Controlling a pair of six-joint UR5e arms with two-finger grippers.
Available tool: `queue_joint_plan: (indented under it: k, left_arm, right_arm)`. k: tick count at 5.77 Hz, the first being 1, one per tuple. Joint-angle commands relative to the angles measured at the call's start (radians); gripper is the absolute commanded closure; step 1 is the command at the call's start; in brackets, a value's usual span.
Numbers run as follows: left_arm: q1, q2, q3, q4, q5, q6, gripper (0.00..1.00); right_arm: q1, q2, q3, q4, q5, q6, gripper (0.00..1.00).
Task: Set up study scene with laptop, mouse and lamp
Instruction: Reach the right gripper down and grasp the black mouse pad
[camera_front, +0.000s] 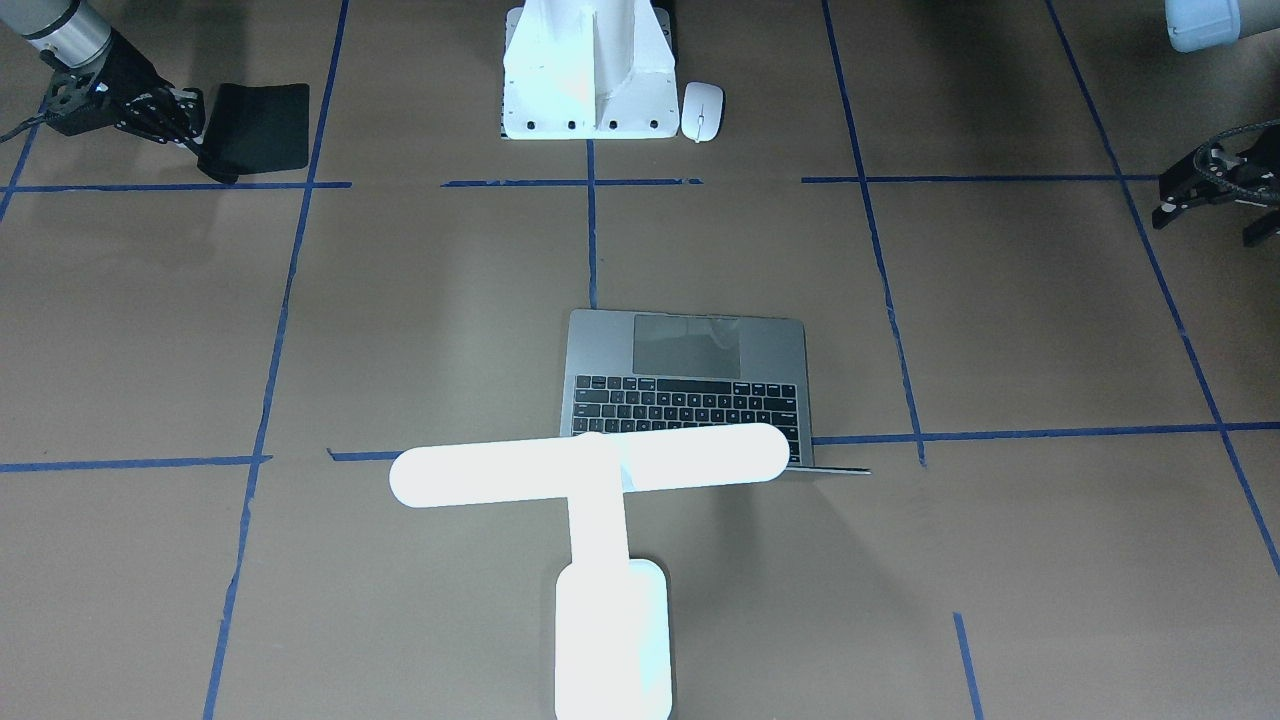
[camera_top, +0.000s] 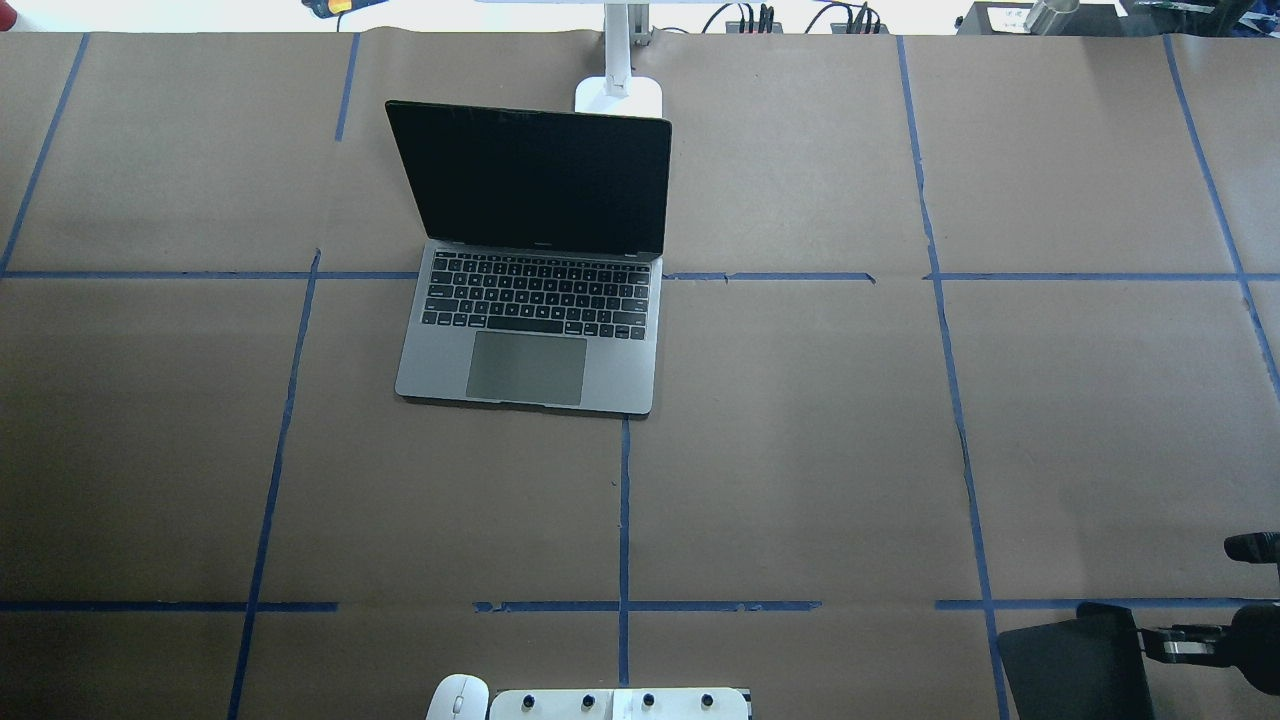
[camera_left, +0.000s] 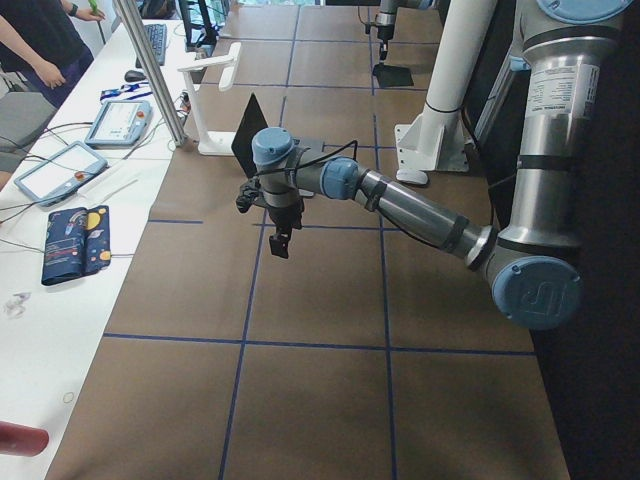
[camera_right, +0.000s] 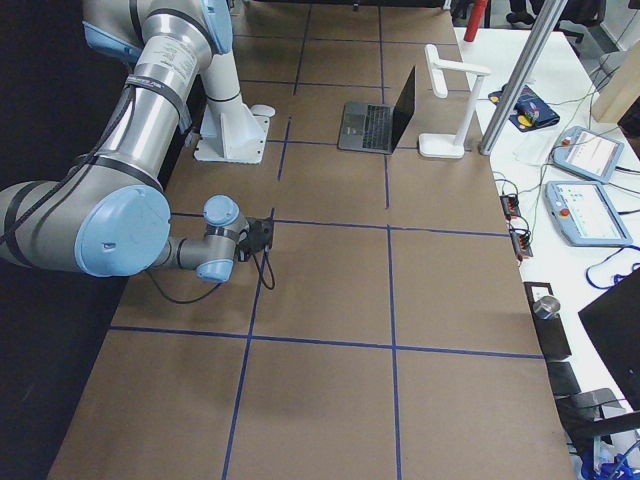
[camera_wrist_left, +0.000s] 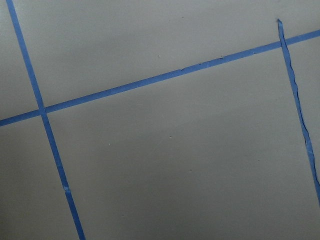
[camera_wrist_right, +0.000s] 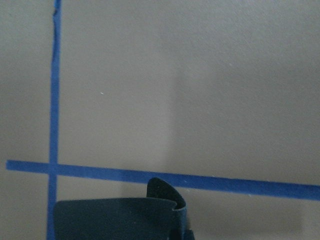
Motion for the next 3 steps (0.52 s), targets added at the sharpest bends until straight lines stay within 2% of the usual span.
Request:
queue_joint_plan:
  k: [1,2,3]
  left_arm:
    - [-0.001,-0.002,-0.001,0.000,0.000,0.000,0.00]
    - [-0.001,-0.002,-0.004,0.000,-0.002,0.000,0.00]
    - [-0.001,-0.002,-0.012,0.002,-0.002,0.000,0.00]
  right_arm:
    - [0.120,0.094,0.022,0.001,-0.001,-0.002,1.00]
    - [0.171,0.166,0.013,0.000,0.006,-0.002,1.00]
    - [0.217,0.241,-0.038,-0.008,0.009,-0.002,1.00]
